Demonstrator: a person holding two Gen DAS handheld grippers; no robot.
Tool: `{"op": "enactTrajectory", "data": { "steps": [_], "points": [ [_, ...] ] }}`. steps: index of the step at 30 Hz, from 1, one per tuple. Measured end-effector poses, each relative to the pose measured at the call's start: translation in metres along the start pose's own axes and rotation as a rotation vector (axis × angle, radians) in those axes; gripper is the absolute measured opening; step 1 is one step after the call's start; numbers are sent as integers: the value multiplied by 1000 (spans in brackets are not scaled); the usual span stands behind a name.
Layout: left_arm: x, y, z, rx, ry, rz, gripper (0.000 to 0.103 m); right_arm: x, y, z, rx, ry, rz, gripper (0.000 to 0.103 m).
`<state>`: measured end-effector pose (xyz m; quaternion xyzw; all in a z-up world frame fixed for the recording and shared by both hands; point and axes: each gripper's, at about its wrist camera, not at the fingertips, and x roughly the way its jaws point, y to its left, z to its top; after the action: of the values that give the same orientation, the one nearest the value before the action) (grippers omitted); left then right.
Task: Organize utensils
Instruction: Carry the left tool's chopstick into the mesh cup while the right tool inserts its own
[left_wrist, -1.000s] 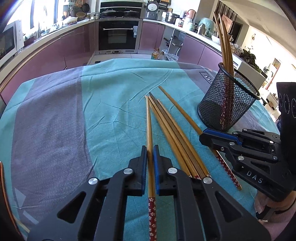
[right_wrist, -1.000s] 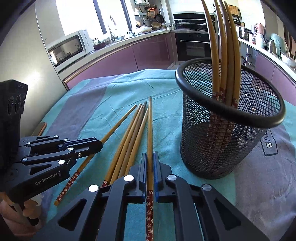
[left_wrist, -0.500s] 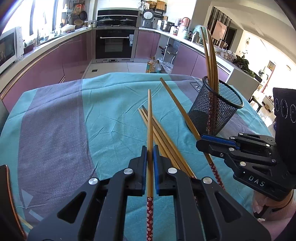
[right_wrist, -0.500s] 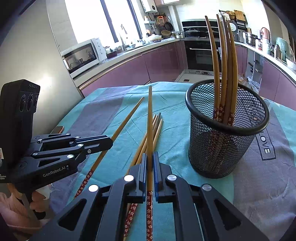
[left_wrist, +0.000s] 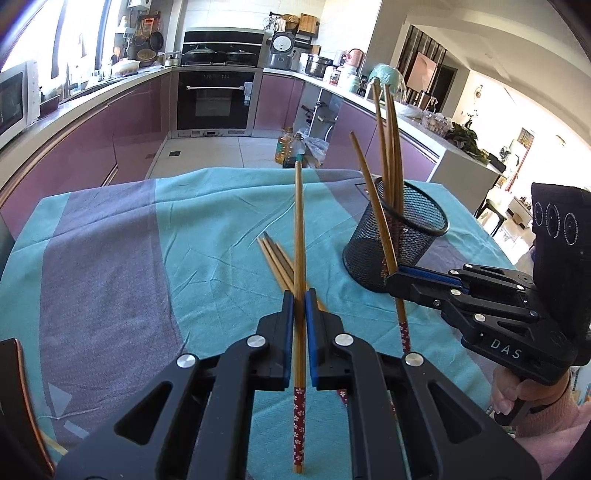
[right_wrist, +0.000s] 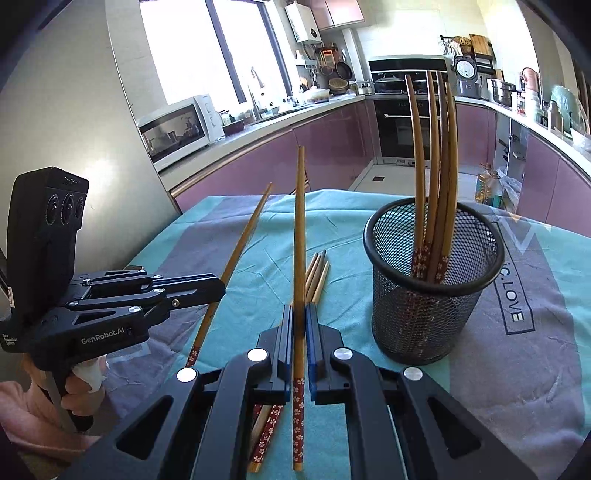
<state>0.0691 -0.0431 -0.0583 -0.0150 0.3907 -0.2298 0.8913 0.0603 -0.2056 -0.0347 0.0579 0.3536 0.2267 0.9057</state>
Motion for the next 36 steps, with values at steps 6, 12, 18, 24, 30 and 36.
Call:
{"op": "enactTrajectory", "data": {
  "steps": [6, 12, 18, 24, 30, 36],
  "points": [
    [-15, -2, 6, -7, -21, -52, 7, -16, -3, 5, 2, -42, 6, 6],
    [-32, -6, 13, 2, -56, -86, 7, -36, -9, 11, 6, -95, -2, 6],
    [-48, -9, 21, 6, -92, -118, 7, -47, -15, 17, 15, -132, -6, 6],
    [-56, -10, 30, 13, -130, -124, 6, -57, -23, 26, 18, -178, -27, 6],
    [-62, -16, 44, 22, -168, -153, 1, -66, -33, 40, 15, -225, -55, 6],
    [-63, -26, 65, 45, -206, -204, 1, -71, -46, 55, 17, -269, -70, 6]
  ]
}}
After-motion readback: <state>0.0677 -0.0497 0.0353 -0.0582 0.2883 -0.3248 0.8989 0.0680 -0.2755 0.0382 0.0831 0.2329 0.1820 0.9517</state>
